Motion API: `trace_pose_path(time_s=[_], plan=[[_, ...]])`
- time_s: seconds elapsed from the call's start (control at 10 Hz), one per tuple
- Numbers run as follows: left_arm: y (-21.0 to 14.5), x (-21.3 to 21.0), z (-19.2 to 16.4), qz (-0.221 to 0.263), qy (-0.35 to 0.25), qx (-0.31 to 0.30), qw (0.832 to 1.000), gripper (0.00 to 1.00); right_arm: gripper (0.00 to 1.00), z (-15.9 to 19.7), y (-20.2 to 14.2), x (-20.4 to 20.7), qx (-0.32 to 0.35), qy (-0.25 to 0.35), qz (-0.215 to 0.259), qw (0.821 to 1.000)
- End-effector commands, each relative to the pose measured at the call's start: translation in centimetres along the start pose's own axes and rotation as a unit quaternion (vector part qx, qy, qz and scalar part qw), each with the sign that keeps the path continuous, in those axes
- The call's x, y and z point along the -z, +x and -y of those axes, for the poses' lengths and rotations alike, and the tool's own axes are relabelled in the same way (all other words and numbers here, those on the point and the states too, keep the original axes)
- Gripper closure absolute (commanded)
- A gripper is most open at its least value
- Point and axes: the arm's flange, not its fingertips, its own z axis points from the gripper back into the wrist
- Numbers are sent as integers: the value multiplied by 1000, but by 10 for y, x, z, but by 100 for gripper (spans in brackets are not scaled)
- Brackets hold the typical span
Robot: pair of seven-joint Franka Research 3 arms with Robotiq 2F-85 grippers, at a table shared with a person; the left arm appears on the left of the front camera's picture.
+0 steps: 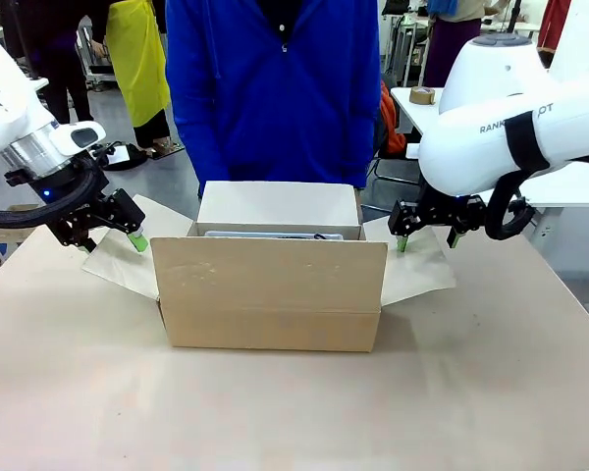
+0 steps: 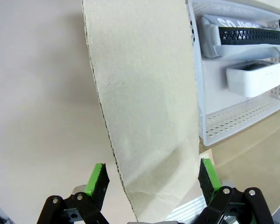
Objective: Pack the gift set into the box.
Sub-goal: Lift both hands away from the flaps of the Package Box.
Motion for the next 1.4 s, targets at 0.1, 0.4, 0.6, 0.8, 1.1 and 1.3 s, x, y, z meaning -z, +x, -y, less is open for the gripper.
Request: trace_pose_path(time_s=[0.1,0.4,0.6,0.8,1.1,1.3], plan=[[0,0,0,0,0,0,1000,0,0,-4,15,-15,-42,50,-19,998],[-50,-126,-84,5,-275,55,960,0,0,68,1,-72,-58,227,-13,972],[-60,-136,-141,31,-390,42,920,0,0,134,-24,-71,-22,332,-6,943],[-55,-120,-179,53,-467,13,882,0,0,179,-40,-40,57,401,7,914],[-88,-135,-173,59,-437,31,897,0,0,170,-38,-65,14,376,6,926],[-88,-135,-173,59,-437,31,897,0,0,170,-38,-65,14,376,6,926]])
